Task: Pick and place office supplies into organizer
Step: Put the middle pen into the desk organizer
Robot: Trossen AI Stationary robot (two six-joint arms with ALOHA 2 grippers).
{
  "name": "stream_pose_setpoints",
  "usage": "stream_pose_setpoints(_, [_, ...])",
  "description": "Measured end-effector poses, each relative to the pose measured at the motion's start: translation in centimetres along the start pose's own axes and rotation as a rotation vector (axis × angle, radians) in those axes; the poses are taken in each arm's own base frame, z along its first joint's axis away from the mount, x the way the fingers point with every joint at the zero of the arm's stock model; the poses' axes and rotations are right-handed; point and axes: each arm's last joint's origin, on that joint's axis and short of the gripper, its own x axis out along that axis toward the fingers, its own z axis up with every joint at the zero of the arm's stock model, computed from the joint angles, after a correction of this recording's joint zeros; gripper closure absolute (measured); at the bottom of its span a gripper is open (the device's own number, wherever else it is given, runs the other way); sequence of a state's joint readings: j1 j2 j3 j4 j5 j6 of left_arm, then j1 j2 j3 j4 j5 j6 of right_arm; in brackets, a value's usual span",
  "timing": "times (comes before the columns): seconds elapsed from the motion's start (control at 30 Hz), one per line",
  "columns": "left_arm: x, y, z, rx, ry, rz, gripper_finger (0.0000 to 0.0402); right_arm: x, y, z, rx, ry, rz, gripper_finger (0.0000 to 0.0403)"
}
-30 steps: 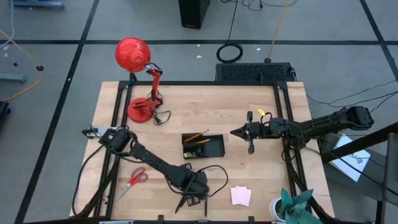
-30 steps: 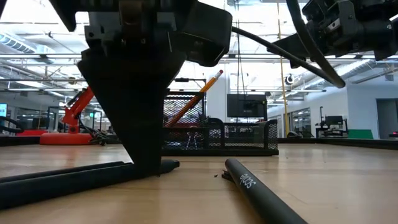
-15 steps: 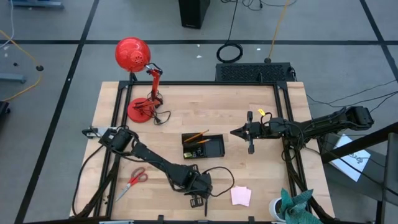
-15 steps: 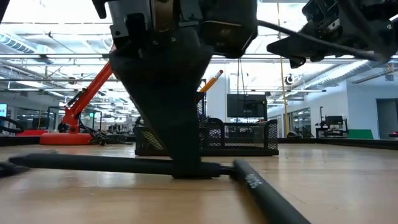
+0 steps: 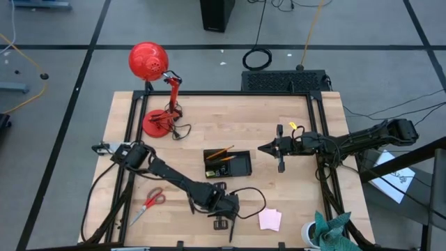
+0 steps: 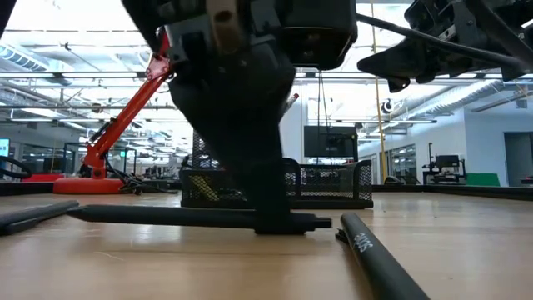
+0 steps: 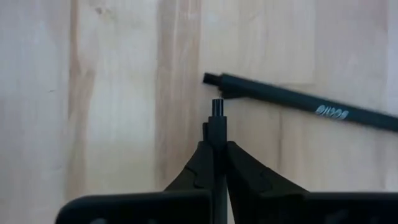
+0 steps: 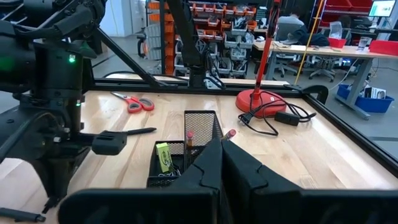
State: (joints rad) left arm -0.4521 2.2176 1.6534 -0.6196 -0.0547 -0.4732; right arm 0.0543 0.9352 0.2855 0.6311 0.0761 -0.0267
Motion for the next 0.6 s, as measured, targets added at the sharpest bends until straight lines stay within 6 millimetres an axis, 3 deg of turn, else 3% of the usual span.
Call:
stream_pose_setpoints(0.13, [-1.9, -0.1, 0.4, 0.066, -0.042, 0.005, 0.0386, 0.0, 0.0, 0.0, 0.0, 0.001, 0.0, 0.0403])
stream_pose_setpoints(0.4, [-10.5, 0.0, 2.0, 0.235, -0.298, 0.123, 0.0388, 0.0, 0.0, 0.0, 0.0, 0.0, 0.0, 0.0403])
stream_pose_setpoints(0.6, [-17.2, 0.6, 1.9, 0.363, -0.5, 0.181, 0.0389, 0.0, 0.0, -0.1, 0.0, 0.006, 0.001, 0.0403])
